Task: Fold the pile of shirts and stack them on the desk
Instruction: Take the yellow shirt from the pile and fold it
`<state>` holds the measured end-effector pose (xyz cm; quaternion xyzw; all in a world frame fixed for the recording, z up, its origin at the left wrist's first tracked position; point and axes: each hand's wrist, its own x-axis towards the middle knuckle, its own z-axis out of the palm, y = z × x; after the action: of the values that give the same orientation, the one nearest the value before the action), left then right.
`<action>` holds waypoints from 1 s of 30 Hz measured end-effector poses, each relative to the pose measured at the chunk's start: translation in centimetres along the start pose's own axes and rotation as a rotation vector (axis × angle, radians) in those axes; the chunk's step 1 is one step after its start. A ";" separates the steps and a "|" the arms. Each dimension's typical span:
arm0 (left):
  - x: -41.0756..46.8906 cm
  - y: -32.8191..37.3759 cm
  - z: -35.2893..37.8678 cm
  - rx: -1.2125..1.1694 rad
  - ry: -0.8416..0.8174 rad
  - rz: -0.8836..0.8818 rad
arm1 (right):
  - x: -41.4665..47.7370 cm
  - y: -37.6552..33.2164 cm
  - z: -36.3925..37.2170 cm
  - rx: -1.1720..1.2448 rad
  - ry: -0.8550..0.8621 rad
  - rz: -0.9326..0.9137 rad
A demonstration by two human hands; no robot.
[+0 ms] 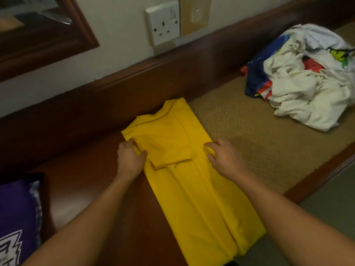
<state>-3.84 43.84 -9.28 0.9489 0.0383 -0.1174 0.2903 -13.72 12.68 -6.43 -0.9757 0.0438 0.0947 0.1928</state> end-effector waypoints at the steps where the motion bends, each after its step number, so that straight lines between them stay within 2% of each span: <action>1: 0.3 -0.1 0.2 -0.031 0.006 -0.032 | 1.3 0.0 -0.3 0.002 -0.021 -0.023; 7: 2.6 0.6 0.7 -0.211 0.114 -0.236 | 10.5 -0.5 -1.7 0.055 -0.136 -0.101; 13: 5.4 0.7 0.9 -0.396 0.223 -0.385 | 19.9 -2.1 -3.5 0.183 -0.042 -0.012; 16: 6.4 0.8 0.8 -0.470 0.250 -0.497 | 22.3 -2.0 -3.7 0.143 -0.058 -0.037; 19: 7.1 0.7 0.4 -0.555 0.271 -0.578 | 22.9 -1.2 -3.8 0.252 0.011 0.031; 23: 7.9 0.4 0.0 -0.597 0.359 -0.589 | 23.3 -0.2 -3.5 0.300 -0.002 0.077; 27: 8.3 0.6 -0.1 -0.680 0.278 -0.545 | 23.9 -0.8 -4.0 0.440 -0.066 0.143; 30: 8.7 0.6 -0.2 -0.718 0.286 -0.580 | 24.4 -1.1 -3.7 0.420 -0.086 0.166</action>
<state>4.72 43.56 -10.91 0.7456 0.3790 -0.0412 0.5466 10.89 11.07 -7.61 -0.9022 0.1347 0.1404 0.3851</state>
